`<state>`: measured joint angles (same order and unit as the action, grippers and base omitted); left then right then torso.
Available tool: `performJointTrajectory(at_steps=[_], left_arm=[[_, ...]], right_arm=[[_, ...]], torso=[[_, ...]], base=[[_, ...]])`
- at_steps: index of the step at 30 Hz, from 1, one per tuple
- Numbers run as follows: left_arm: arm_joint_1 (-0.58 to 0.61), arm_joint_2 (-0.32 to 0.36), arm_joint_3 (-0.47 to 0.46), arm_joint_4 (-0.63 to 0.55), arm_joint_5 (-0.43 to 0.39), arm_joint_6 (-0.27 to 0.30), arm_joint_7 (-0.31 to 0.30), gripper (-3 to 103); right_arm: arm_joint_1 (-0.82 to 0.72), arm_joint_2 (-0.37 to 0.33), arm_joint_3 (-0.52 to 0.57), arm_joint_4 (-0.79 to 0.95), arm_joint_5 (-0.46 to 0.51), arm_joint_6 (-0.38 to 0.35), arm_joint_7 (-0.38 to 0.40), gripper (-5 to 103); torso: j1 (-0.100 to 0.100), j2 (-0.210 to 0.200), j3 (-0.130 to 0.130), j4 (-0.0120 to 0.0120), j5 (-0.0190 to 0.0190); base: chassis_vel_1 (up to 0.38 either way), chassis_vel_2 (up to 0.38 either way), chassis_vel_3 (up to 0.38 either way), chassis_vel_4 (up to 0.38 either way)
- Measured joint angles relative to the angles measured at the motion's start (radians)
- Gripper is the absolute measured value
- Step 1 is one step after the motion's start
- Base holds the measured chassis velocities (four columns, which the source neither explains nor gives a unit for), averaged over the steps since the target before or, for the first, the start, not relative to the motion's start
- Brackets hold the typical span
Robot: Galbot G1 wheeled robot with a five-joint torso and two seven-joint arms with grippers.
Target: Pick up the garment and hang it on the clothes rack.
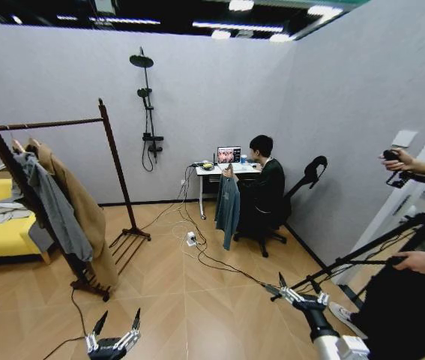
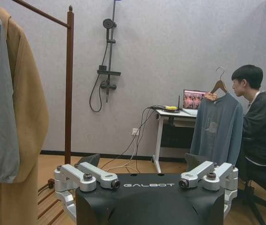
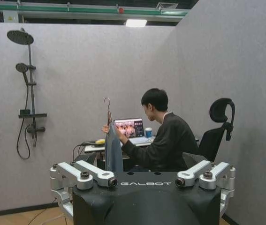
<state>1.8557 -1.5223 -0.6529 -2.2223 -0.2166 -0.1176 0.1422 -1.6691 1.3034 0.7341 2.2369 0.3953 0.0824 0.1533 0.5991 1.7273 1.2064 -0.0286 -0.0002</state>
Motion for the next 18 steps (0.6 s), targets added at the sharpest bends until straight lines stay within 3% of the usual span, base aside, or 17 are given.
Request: performJointTrajectory(at_steps=[4, 18], left_arm=[[0.0, 0.0, 0.0, 0.0, 0.0, 0.0, 0.0, 100], [0.0, 0.0, 0.0, 0.0, 0.0, 0.0, 0.0, 100]], right_arm=[[-0.005, 0.007, -0.016, 0.031, -0.009, -0.037, 0.021, 100], [-0.009, 0.007, -0.012, 0.041, -0.023, -0.057, 0.028, 100]], torso=[[0.0, 0.0, 0.0, 0.0, 0.0001], [0.0, 0.0, 0.0, 0.0, 0.0002]], base=[[0.0, 0.0, 0.0, 0.0], [0.0, 0.0, 0.0, 0.0]])
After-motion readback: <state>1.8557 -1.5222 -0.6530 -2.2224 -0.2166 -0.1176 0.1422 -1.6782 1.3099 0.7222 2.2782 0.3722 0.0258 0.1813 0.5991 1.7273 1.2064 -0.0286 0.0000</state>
